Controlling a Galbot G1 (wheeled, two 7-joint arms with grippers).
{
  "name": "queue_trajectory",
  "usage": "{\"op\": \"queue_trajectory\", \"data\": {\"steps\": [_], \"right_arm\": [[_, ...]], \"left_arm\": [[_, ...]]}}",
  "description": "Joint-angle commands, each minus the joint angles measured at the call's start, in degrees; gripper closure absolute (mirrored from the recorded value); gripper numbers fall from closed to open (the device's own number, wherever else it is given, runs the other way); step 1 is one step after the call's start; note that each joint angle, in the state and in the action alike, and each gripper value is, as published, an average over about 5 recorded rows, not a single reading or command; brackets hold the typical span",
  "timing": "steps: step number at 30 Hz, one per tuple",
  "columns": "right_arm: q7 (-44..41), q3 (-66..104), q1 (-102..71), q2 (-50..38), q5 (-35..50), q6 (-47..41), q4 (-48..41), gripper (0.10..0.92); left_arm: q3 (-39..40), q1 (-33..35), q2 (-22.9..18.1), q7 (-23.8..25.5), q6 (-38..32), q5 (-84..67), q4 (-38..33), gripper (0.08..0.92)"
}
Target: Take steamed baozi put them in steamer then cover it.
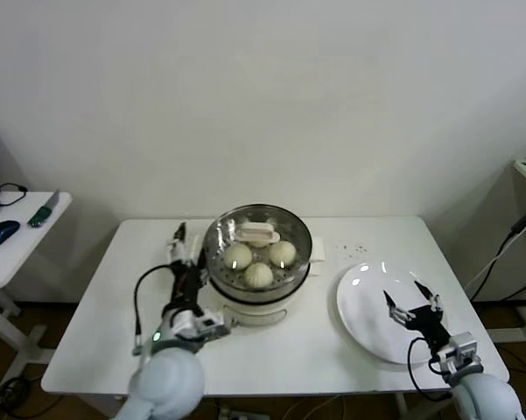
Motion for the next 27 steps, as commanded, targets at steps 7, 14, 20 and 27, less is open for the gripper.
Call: {"op": "queue_trajectory", "data": {"steps": [7,14,20,27], "right_arm": [[-1.0,0.2,-0.8,1.9,-0.6,5.4,-0.2,0.203],[-1.1,-0.3,-0.8,3.5,-0.9,7.2,-0.3,0.203],[-1.0,-0.4,-0.7,4.2,-0.9,7.4,-0.3,0.203],[-1.1,-0.3,-0.7,4.5,-1.0,7.6,-0.3,0.203]], "left_arm": [[-29.5,22.5,-6.6,-19.9,-46.1,-55.8,5.8,0.177],[-30.0,22.7,-8.5,-15.5,-47.6,-62.1,11.1,0.177],[-28.7,22.3,-8.2,-14.6,-46.7,-61.5,12.4,0.177],[-27.4,22.0,-8.4,-15.4,-47.1,-61.7,12.2,0.177]]}}
